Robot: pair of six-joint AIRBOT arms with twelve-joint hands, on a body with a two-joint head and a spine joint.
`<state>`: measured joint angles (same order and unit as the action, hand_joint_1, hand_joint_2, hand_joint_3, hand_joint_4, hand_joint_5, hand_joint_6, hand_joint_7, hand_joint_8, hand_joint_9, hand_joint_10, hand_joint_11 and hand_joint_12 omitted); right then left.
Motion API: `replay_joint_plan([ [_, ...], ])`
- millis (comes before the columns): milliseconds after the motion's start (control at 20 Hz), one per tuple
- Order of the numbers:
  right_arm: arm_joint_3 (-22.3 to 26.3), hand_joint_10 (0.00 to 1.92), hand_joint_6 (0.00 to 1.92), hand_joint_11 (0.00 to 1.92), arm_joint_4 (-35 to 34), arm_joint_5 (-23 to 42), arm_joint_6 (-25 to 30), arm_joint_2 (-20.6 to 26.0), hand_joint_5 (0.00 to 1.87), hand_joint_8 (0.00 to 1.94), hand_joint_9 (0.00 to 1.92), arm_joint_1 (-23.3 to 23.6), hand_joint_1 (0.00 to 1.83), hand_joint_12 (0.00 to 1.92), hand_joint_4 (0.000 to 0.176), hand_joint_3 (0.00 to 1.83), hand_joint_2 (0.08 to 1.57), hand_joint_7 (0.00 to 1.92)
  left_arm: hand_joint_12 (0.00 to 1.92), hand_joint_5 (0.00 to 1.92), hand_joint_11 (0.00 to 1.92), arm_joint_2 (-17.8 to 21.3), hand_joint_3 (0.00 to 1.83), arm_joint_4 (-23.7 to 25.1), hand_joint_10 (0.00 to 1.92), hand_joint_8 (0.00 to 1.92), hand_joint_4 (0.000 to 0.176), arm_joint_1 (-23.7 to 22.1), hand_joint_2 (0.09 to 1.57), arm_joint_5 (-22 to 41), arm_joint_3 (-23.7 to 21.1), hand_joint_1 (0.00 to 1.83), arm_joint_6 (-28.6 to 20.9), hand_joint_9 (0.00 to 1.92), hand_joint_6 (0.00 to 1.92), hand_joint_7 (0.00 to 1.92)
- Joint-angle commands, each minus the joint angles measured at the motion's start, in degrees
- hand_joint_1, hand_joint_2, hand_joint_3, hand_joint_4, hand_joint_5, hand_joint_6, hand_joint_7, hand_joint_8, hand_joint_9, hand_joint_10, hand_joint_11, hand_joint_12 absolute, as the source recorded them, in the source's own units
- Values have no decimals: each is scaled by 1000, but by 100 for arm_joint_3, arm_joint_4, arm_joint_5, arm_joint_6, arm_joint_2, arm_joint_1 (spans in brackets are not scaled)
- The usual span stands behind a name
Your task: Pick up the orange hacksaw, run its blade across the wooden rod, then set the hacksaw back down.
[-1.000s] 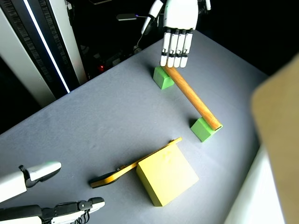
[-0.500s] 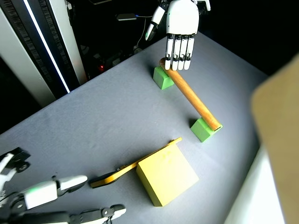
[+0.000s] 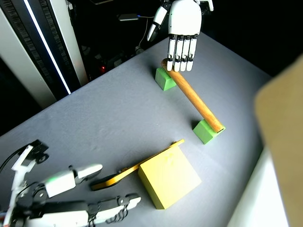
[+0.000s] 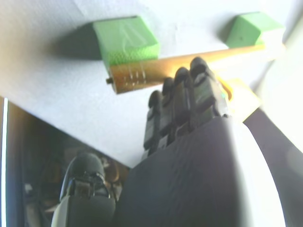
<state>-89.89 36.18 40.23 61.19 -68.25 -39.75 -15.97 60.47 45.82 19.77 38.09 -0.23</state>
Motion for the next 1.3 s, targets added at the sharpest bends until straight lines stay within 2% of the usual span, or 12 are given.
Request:
replay_joint_plan([
  [0, 10, 2, 1, 0, -342, 372, -5, 25, 132, 2, 90, 101, 998, 675, 0, 1, 1212, 58, 125, 111, 0, -2, 0, -111, 3, 2, 0, -42, 1168, 74, 2, 0, 89, 75, 0, 107],
  [100, 17, 2, 0, 0, -357, 270, -94, -30, 128, 1, 97, 152, 995, 685, 0, 5, 1227, 61, 102, 109, 0, -2, 0, -110, 0, 2, 0, -70, 1164, 128, 29, 0, 189, 70, 1, 110],
  [150, 17, 4, 2, 0, -593, 191, -442, -101, 133, 2, 107, 169, 1029, 722, 0, 0, 1210, 68, 140, 129, 0, 3, 0, -111, 1, 0, 0, -125, 1172, 318, 104, 0, 190, 87, 1, 125],
  [350, 61, 3, 4, 0, -612, 53, -514, -199, 149, 3, 102, 232, 1070, 729, 0, 0, 1164, 72, 117, 135, 0, 7, 0, -111, 0, 0, 0, -184, 1190, 737, 140, 0, 190, 87, 0, 127],
  [450, 119, 5, 1, 0, -704, -22, -570, -245, 134, 2, 117, 250, 1053, 760, 0, 0, 1180, 74, 129, 133, 0, 7, 0, -110, 0, 1, 0, -180, 1195, 731, 113, 0, 190, 89, 1, 128],
  [550, 244, 2, 1, 0, -1245, -113, -1125, -278, 136, 0, 116, 250, 1034, 789, 0, 0, 1156, 64, 117, 157, 0, 5, 2, -110, 3, 4, 0, -167, 1208, 664, 85, 0, 189, 98, 6, 144],
  [650, 340, 2, 1, 0, -1496, -236, -1340, -300, 125, 2, 107, 253, 1051, 790, 0, 3, 1175, 55, 123, 148, 0, 0, 1, -110, 0, 0, 0, -153, 1208, 555, 80, 0, 189, 84, 1, 126],
  [850, 418, 4, 4, 0, -1507, -303, -1422, -359, 144, 5, 120, 272, 1071, 767, 0, 10, 1205, 79, 145, 148, 0, -32, 0, -110, 1, 1, 0, -43, 1199, 412, 88, 0, 182, 95, 2, 136],
  [1000, 549, 13, 4, 0, -1544, -465, -1572, -364, 154, 6, 180, 342, 1131, 927, 0, 0, 1184, 109, 126, 132, 0, -47, 0, -110, 3, 2, 0, 40, 1196, 362, 92, 0, 159, 80, 2, 114],
  [1050, 617, 22, 9, 1, -1734, -495, -1810, -358, 216, 10, 266, 347, 1184, 1050, 0, 2, 1203, 188, 148, 134, 0, -47, 0, -110, 2, 1, 0, 45, 1201, 372, 88, 0, 159, 82, 1, 116],
  [1200, 886, 58, 23, 369, -2291, -627, -2360, -302, 540, 23, 693, 347, 1281, 1097, 0, 2, 1240, 627, 137, 144, 0, -47, 0, -109, 2, 1, 0, 75, 1211, 372, 87, 0, 158, 88, 0, 128],
  [1250, 923, 974, 53, 703, -2292, -640, -2387, -299, 730, 965, 805, 347, 1543, 1562, 0, 0, 1170, 652, 159, 162, 0, -47, 1, -109, 3, 2, 0, 75, 1213, 372, 88, 0, 159, 98, 3, 139],
])
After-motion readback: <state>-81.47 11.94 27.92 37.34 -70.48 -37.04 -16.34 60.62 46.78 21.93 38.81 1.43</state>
